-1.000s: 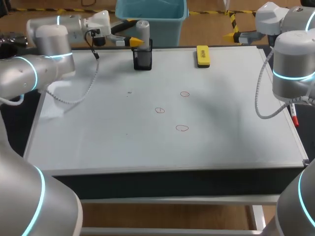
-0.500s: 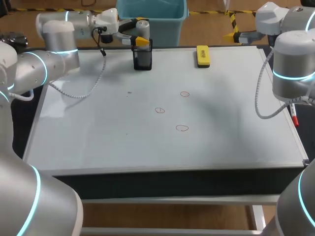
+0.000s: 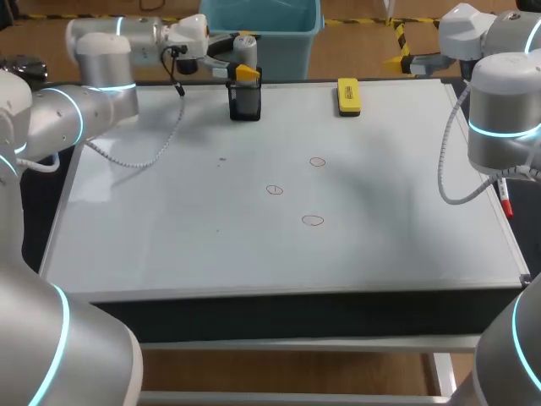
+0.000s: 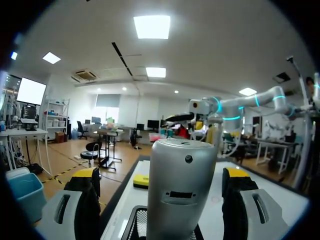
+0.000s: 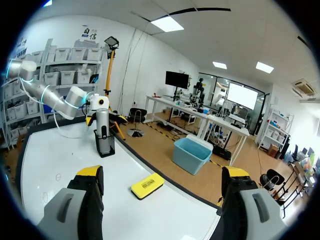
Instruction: Pick up the inspection probe, press it on each red-marked spot on the whiteboard one by one, put down the probe, pick up the eraser, and wipe off all the red marks.
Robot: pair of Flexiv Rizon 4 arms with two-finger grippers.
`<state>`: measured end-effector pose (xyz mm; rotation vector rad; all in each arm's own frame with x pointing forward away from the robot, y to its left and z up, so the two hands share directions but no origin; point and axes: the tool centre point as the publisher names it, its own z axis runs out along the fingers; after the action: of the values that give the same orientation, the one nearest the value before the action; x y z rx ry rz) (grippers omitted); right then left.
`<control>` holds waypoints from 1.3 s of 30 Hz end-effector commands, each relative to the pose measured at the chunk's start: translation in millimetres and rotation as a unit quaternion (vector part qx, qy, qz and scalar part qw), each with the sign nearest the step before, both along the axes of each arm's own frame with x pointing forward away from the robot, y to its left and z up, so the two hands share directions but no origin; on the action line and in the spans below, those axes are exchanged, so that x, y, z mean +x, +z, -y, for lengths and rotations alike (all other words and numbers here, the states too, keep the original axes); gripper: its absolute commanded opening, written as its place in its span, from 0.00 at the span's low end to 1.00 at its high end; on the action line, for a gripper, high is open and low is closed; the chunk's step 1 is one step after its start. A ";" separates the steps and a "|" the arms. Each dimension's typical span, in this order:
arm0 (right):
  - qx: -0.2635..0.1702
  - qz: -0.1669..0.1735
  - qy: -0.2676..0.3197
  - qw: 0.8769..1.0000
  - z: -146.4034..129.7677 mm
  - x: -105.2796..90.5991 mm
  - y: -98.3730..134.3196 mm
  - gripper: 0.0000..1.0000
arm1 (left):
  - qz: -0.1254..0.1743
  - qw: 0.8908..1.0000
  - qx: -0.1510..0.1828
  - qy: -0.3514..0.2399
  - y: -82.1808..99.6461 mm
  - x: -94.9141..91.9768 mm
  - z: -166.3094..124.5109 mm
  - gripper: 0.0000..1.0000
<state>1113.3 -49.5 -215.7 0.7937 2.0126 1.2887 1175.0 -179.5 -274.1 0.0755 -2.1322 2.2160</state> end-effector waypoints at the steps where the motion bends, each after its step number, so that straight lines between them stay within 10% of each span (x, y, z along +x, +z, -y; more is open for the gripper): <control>1: 0.000 0.000 0.000 1.000 0.2 0.4 -0.2 1.00 | -0.001 0.999 -0.004 -0.031 -3.7 7.6 1.3 1.00; 11: 0.000 0.000 0.000 1.000 0.2 0.4 -0.2 1.00 | -0.004 1.000 -0.006 -0.026 -5.1 3.2 0.7 0.95; 18: 0.000 0.000 0.000 1.000 0.2 0.4 -0.2 1.00 | -0.006 1.000 -0.007 -0.024 -7.0 -1.7 -1.0 0.00; 39: 0.000 0.000 0.000 1.000 0.2 0.4 -0.2 1.00 | 0.018 1.000 -0.013 -0.013 21.4 -15.9 -3.9 0.00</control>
<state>1113.3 -49.6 -215.7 0.7937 2.0126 1.2887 1163.5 -174.8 -261.0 -0.0011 -2.0880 2.2539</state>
